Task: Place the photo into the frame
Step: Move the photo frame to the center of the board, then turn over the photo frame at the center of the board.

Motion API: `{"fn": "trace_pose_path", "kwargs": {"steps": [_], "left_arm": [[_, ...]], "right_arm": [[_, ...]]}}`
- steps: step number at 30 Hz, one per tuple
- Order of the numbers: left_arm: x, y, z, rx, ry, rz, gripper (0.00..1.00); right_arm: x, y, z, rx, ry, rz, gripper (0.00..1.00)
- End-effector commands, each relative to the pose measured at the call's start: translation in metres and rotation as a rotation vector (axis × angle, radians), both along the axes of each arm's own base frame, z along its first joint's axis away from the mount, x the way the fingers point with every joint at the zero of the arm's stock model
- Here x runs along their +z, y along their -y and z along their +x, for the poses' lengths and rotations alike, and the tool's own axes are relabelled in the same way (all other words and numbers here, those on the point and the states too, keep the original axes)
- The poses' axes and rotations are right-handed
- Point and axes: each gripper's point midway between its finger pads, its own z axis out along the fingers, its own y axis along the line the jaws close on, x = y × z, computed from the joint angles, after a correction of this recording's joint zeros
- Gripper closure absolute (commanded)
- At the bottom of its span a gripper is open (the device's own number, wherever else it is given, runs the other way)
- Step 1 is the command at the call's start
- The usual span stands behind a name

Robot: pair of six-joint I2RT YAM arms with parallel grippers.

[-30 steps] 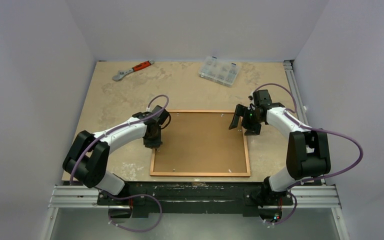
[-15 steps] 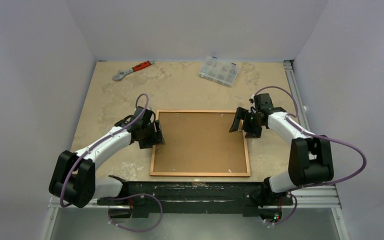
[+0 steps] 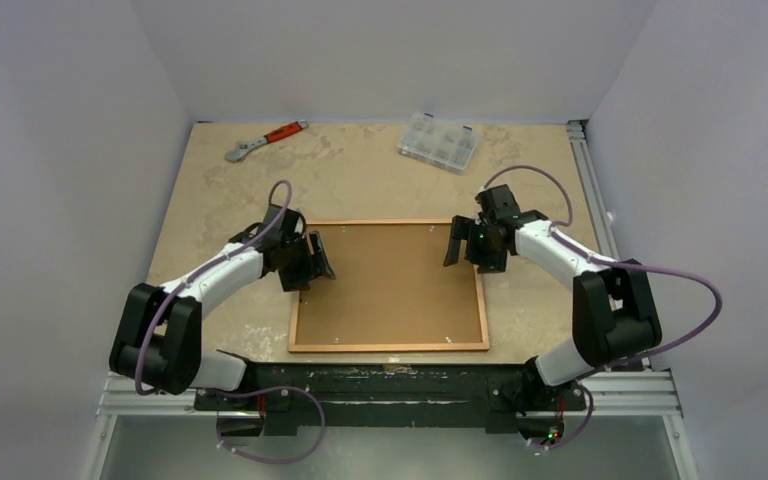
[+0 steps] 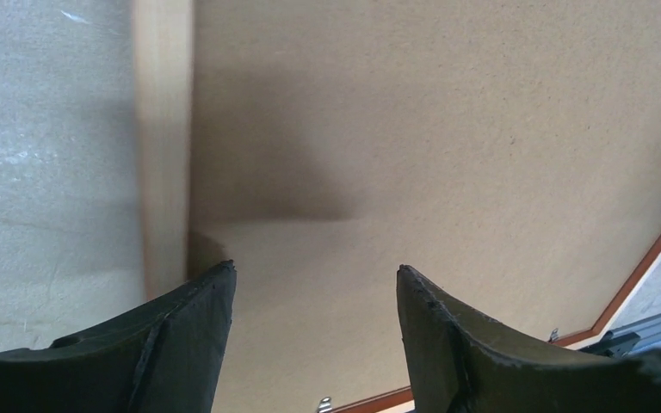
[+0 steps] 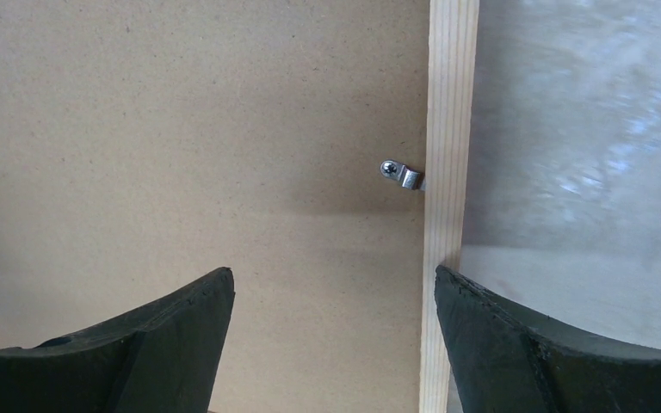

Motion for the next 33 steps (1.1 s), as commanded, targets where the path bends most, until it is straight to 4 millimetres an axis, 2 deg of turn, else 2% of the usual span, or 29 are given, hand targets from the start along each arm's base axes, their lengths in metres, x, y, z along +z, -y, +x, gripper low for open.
{"fn": "trace_pose_path", "kwargs": {"steps": [1,5,8,11,13,18,22,24,27,28,31,32,33], "left_arm": [[0.012,-0.007,0.025,-0.015,0.031,0.055,0.33],[0.033,-0.032,0.031,0.015,0.069,0.190,0.32],[0.054,-0.049,0.023,0.039,0.118,0.252,0.32],[0.073,-0.051,0.009,0.033,0.186,0.239,0.31],[0.087,-0.041,-0.003,0.004,0.252,0.188,0.30],[0.105,-0.001,-0.033,-0.121,0.349,0.040,0.30],[0.119,0.034,-0.052,-0.225,0.406,-0.060,0.29],[0.123,0.048,-0.060,-0.273,0.423,-0.084,0.25],[0.126,0.065,-0.068,-0.336,0.439,-0.080,0.18],[0.127,0.072,-0.072,-0.366,0.444,-0.077,0.12],[0.128,0.093,-0.079,-0.439,0.462,-0.073,0.07],[0.128,0.101,-0.083,-0.467,0.469,-0.068,0.07],[0.128,0.108,-0.087,-0.494,0.479,-0.059,0.06]], "right_arm": [[-0.021,-0.039,-0.016,0.038,-0.133,0.066,0.16],[-0.005,-0.040,-0.006,0.041,-0.093,0.049,0.15],[0.005,-0.031,-0.011,0.048,-0.061,0.015,0.14],[0.010,-0.014,-0.022,0.036,-0.039,-0.048,0.13],[0.009,-0.002,-0.033,0.027,-0.045,-0.088,0.14],[-0.007,0.024,-0.061,-0.028,-0.098,-0.188,0.17],[-0.020,0.028,-0.075,-0.035,-0.134,-0.187,0.21],[-0.025,0.026,-0.081,-0.027,-0.154,-0.174,0.25],[-0.029,0.014,-0.087,-0.010,-0.170,-0.102,0.46],[-0.032,0.012,-0.090,-0.007,-0.176,-0.088,0.49],[-0.038,0.008,-0.094,0.002,-0.197,-0.065,0.57],[-0.040,0.008,-0.095,0.004,-0.200,-0.064,0.63],[-0.041,0.007,-0.095,0.008,-0.203,-0.063,0.74]]}}
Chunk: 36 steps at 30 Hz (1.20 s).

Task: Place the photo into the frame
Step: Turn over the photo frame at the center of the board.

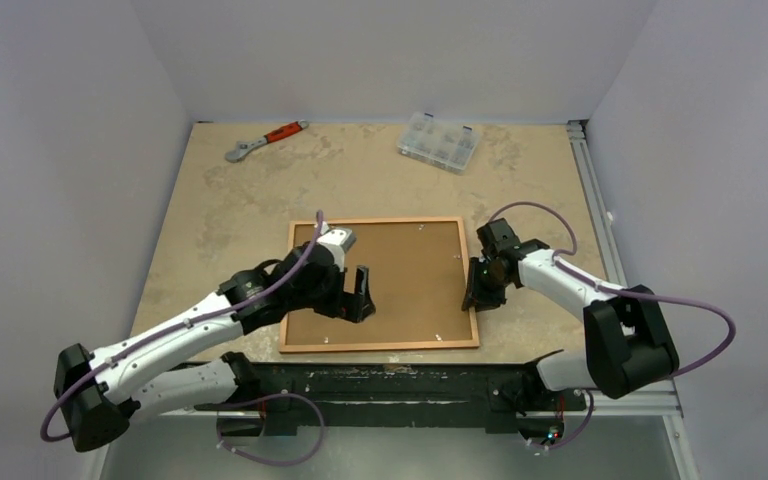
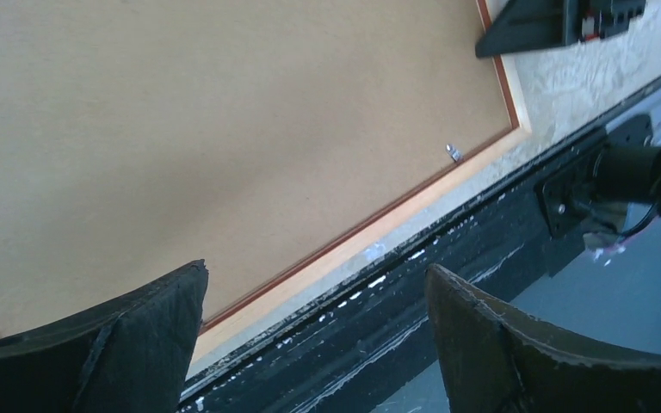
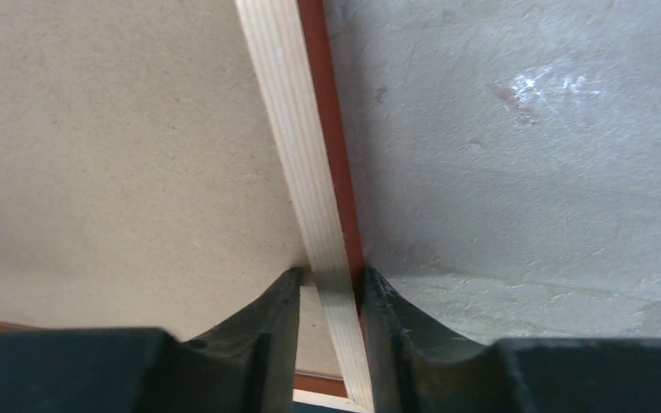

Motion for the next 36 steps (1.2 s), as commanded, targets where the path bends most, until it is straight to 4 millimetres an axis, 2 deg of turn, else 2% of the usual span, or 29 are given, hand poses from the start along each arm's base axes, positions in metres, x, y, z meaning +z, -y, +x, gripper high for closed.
{"fn": "trace_pose_path", "kwargs": {"steps": [1,4,7,12,18,25,32,36], "left_arm": [[0.022,0.037,0.000,-0.070,0.103,-0.018,0.06],[0.018,0.059,-0.010,-0.134,0.145,0.037,0.06],[0.009,0.075,-0.019,-0.193,0.195,0.132,0.06],[-0.006,0.093,-0.035,-0.275,0.304,0.351,0.06],[-0.006,0.110,-0.043,-0.332,0.481,0.550,0.06],[-0.011,0.112,-0.032,-0.318,0.594,0.709,0.08],[-0.016,0.106,-0.014,-0.266,0.699,0.878,0.12],[-0.011,0.098,-0.006,-0.197,0.747,0.934,0.14]], "right_arm": [[-0.013,-0.004,-0.010,0.011,-0.036,0.020,0.85],[-0.007,-0.007,-0.007,0.020,-0.028,0.038,1.00],[0.013,-0.014,0.005,0.037,0.000,0.061,1.00],[0.058,-0.018,0.025,0.054,0.074,0.066,1.00],[0.099,-0.026,0.030,0.069,0.111,0.114,1.00],[0.139,-0.035,0.023,0.089,0.146,0.187,1.00],[0.159,-0.045,0.013,0.110,0.140,0.269,1.00],[0.166,-0.047,0.008,0.110,0.142,0.295,1.00]]}}
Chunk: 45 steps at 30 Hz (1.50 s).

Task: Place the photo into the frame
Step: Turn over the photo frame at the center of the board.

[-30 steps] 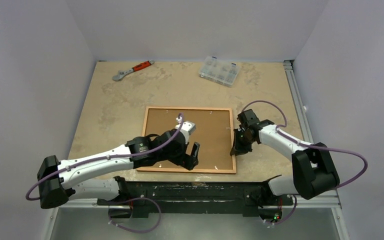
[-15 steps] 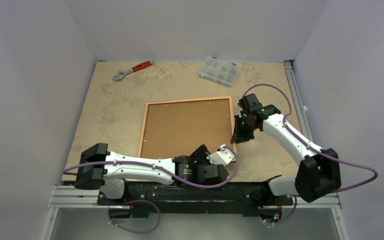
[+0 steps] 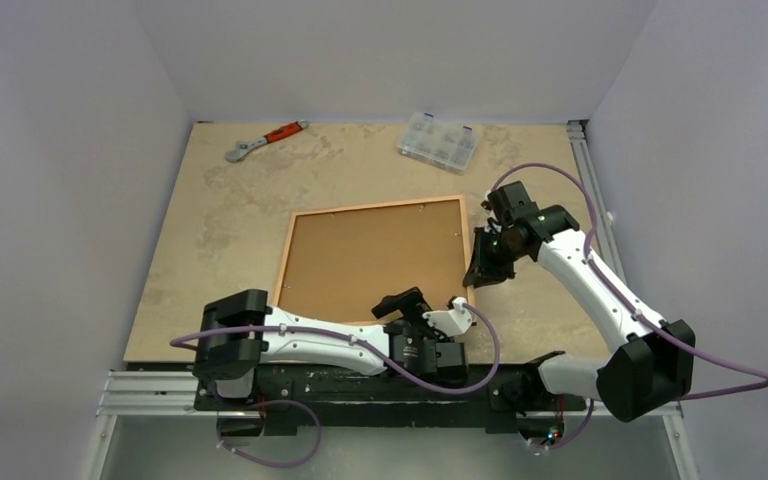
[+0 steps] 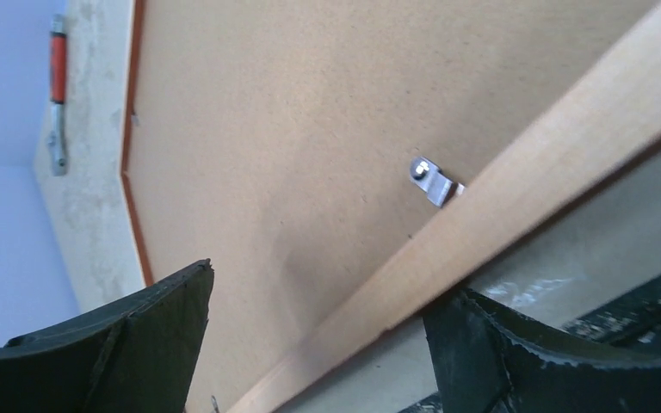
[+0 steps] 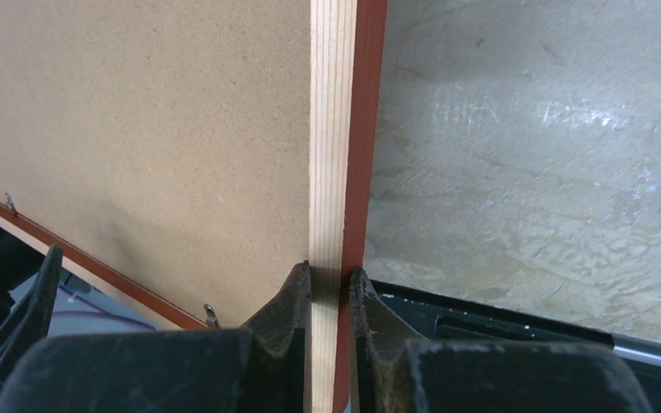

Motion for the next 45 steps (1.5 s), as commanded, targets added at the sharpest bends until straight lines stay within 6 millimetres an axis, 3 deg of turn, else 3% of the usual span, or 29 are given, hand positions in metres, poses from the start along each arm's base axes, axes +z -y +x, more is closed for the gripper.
{"fn": "trace_pose_path", "kwargs": {"steps": [1,10,16,21,28,30,34,39,42,45], "left_arm": [[0.029,-0.008,0.016,0.061,0.164,0.019,0.16],[0.053,-0.020,0.023,0.100,0.251,0.009,0.40],[0.064,-0.026,0.021,0.101,0.262,-0.004,0.62],[0.079,-0.032,0.019,0.101,0.285,-0.006,0.78],[0.107,-0.048,0.014,0.103,0.287,-0.062,0.90],[0.117,-0.054,0.012,0.102,0.287,-0.100,0.99],[0.135,-0.068,0.007,0.096,0.277,-0.180,1.00],[0.155,-0.086,-0.001,0.097,0.242,-0.287,1.00],[0.161,-0.091,-0.006,0.079,0.195,-0.341,1.00],[0.163,-0.093,-0.013,0.053,0.135,-0.377,1.00]], "right_arm": [[0.046,-0.027,-0.001,0.038,0.073,0.192,1.00],[0.050,-0.033,-0.003,0.061,0.084,0.232,0.97],[0.072,-0.039,0.007,0.069,0.190,0.287,0.47],[0.106,-0.034,0.024,0.058,0.360,0.282,0.21],[0.154,-0.038,0.047,0.131,0.609,0.307,0.16],[0.171,-0.040,0.050,0.184,0.719,0.318,0.17],[0.217,-0.039,0.054,0.234,1.036,0.358,0.17],[0.268,-0.032,0.025,0.357,1.513,0.379,0.21],[0.270,-0.036,0.003,0.511,1.706,0.356,0.11],[0.260,-0.049,-0.022,0.791,1.828,0.299,0.08]]}}
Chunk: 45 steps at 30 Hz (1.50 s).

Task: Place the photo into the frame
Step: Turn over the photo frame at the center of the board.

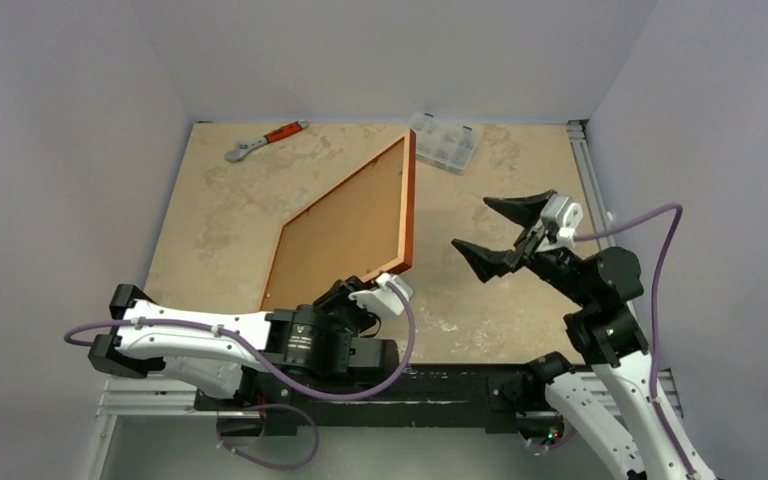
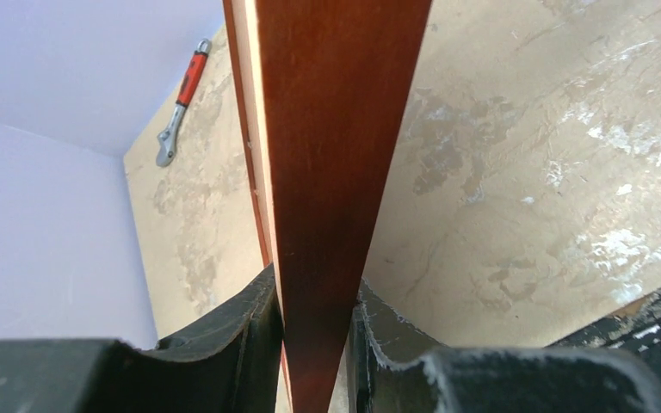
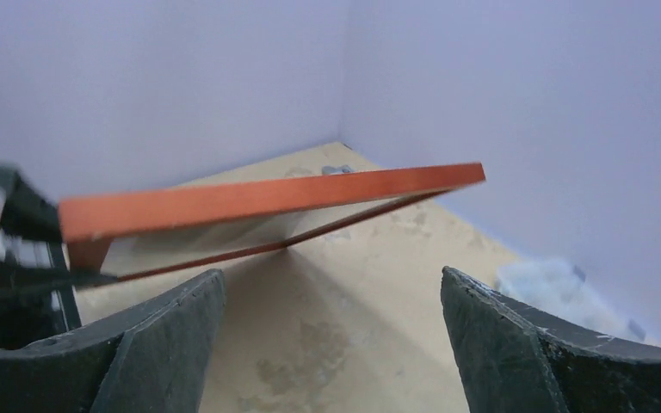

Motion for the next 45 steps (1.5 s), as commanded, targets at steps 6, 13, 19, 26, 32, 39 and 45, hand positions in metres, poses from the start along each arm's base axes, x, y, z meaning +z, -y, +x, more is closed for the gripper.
{"fn": "trace_pose_path", "kwargs": {"steps": [6,13,19,26,32,39,45], "left_arm": [[0.011,0.005,-0.025,-0.102,-0.190,-0.299,1.00],[0.005,0.009,-0.042,-0.226,-0.289,-0.366,1.00],[0.001,0.013,-0.045,-0.236,-0.308,-0.362,1.00],[-0.004,0.019,-0.050,-0.243,-0.336,-0.356,1.00],[-0.009,0.023,-0.052,-0.248,-0.351,-0.345,1.00],[-0.009,0.027,-0.055,-0.261,-0.360,-0.337,1.00],[-0.009,0.026,-0.056,-0.266,-0.362,-0.343,1.00]], "right_arm": [[-0.007,-0.037,-0.065,0.477,0.624,-0.407,0.10],[0.008,-0.051,-0.083,0.617,0.833,-0.380,0.11],[0.016,-0.076,-0.076,0.658,0.912,-0.398,0.11],[0.007,-0.119,-0.077,0.689,0.984,-0.461,0.10],[0.001,-0.143,-0.081,0.705,1.048,-0.517,0.11],[-0.013,-0.156,-0.078,0.751,1.066,-0.627,0.21],[-0.021,-0.154,-0.081,0.785,1.046,-0.664,0.33]]}}
